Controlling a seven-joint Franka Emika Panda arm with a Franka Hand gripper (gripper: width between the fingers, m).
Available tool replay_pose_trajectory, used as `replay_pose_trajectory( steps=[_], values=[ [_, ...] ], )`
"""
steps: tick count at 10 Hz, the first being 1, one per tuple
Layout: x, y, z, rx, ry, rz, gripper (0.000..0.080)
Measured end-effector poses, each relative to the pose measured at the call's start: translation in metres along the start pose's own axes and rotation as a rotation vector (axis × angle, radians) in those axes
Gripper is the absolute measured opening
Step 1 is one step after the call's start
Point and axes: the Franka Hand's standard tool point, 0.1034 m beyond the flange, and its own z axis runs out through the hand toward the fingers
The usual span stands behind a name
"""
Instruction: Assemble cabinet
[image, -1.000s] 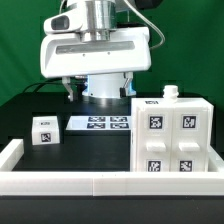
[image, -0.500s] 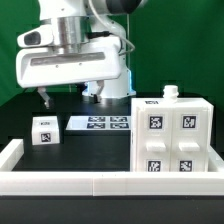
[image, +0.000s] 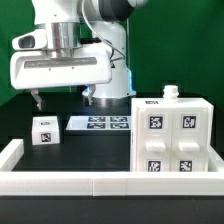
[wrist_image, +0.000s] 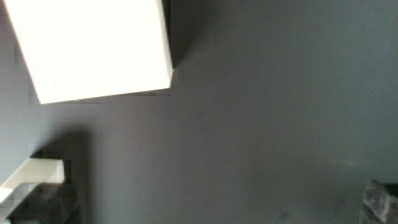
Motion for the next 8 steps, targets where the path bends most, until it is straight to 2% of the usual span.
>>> replay_pose_trajectory(
  steps=[1,2,3,4,5,6,8],
  values=[
    [-0.001,0.001,0.000,-0.001,0.000,-0.002,0.0797],
    [-0.013,0.013,0.004,-0.019,0.011,-0.051,0.0797],
    [-0.032,0.025,0.009,-0.034,0.007,-0.078,0.0797],
    [-0.046,0.034,0.013,-0.032,-0.007,-0.103,0.0797],
    [-0.058,0.046,0.018,-0.046,-0.010,-0.138,0.0797],
    [-0.071,0.053,0.026,-0.046,-0.025,-0.137,0.0797],
    [-0.076,0.053,0.033,-0.044,-0.039,-0.135,0.0797]
  ],
)
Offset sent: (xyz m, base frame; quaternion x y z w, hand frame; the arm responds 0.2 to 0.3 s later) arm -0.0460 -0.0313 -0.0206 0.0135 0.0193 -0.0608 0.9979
